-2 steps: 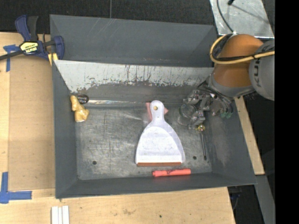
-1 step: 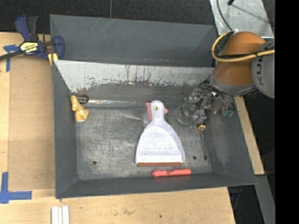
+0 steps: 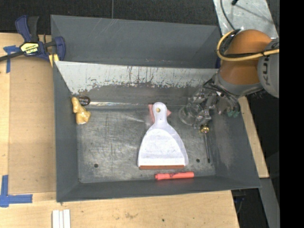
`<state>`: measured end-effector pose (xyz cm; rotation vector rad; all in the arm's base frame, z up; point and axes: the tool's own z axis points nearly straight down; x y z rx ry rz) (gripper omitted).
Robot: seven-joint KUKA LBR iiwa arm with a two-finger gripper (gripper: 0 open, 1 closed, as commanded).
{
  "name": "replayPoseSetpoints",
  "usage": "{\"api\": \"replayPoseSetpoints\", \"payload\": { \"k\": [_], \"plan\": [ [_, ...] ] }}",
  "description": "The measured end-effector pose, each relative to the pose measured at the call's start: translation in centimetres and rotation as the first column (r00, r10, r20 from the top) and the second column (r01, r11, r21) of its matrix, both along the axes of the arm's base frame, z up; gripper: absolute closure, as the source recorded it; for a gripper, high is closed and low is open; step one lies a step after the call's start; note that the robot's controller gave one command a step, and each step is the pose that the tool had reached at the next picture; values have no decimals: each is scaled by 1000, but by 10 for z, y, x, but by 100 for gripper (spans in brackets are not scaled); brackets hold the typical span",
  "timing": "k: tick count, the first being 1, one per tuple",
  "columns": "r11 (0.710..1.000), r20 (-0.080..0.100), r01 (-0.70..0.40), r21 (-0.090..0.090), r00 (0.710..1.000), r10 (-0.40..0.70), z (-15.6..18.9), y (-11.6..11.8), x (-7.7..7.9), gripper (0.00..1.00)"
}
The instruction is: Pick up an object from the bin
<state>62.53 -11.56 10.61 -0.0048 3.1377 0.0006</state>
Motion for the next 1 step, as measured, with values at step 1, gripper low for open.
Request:
{"api": "replayPoseSetpoints", "payload": {
  "k": [1],
  "plan": [
    [1000,2,-1,-1,1000,1,7,0,0,100]
  ]
}}
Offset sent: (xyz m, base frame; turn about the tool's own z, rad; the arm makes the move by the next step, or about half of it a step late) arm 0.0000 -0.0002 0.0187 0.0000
